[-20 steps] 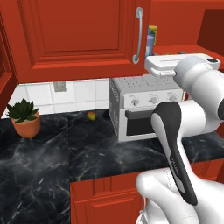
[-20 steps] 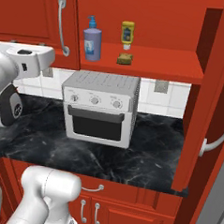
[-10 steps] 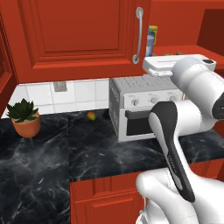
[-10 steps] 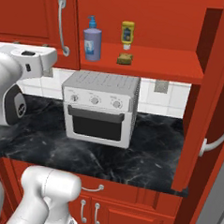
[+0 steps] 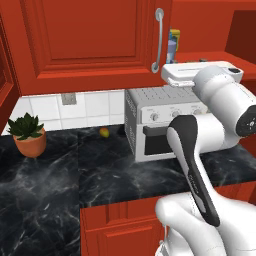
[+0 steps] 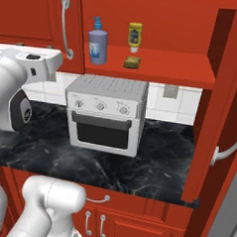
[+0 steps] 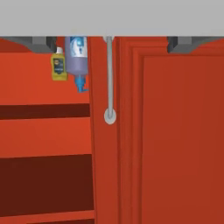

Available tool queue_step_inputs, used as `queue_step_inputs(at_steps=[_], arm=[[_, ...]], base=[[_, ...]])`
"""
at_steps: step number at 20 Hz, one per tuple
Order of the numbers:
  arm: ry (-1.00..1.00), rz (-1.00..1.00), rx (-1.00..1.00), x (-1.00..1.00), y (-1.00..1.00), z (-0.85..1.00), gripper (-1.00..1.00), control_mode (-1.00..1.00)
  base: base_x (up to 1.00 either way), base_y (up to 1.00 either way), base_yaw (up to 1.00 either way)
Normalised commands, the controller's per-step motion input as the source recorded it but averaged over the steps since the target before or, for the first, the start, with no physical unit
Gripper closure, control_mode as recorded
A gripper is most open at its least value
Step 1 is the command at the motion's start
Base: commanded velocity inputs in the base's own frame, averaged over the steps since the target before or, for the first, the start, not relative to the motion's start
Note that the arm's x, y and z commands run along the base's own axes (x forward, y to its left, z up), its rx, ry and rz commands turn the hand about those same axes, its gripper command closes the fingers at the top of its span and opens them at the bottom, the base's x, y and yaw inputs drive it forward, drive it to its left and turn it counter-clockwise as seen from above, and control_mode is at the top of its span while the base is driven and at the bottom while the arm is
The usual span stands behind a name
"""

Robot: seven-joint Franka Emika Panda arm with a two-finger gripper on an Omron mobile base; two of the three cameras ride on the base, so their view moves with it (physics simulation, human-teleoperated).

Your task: Pick the soap dispenser and sponge from the cabinet and place them on the counter.

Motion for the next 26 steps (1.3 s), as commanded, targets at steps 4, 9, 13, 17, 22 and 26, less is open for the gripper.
queue_step_inputs(at_steps=[4,9,13,17,22,26], arm=[[-0.01,0.00,0.00,0.13,0.00,-0.06,-1.00,-1.00],[0.00,0.00,0.00,0.15,0.00,-0.05,-1.00,-1.00],[0.00,0.00,0.00,0.15,0.00,0.00,-1.00,-1.00],[0.00,0.00,0.00,0.17,0.00,-0.01,-1.00,-1.00],[0.00,0.00,0.00,0.16,0.00,-0.02,-1.00,-1.00],[0.00,0.00,0.00,0.16,0.00,-0.03,-1.00,-1.00]], base=[[0.00,0.00,0.00],[0.00,0.00,0.00],[0.00,0.00,0.00],[0.00,0.00,0.00],[0.00,0.00,0.00],[0.00,0.00,0.00]])
